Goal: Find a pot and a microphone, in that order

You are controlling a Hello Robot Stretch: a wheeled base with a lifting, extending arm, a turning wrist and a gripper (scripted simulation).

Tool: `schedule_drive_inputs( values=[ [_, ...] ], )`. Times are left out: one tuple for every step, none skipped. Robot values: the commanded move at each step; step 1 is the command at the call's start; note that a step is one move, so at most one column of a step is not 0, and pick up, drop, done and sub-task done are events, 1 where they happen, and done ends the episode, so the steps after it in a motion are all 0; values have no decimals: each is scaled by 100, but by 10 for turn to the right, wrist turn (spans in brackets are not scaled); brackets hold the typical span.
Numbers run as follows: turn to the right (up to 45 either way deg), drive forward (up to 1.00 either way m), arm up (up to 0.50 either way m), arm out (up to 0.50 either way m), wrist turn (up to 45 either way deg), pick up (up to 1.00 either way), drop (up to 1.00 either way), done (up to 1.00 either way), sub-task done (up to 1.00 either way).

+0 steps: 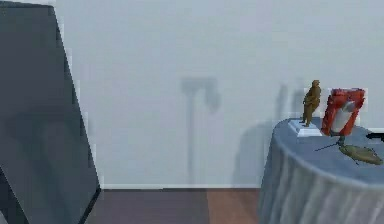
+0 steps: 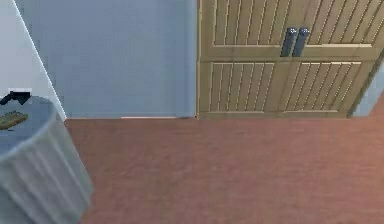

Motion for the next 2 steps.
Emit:
schedule_drive_inputs(
  values=[
    [0,65,0,0,0,0,0,0,0],
    [450,0,0,0,0,0,0,0,0]
  ],
)
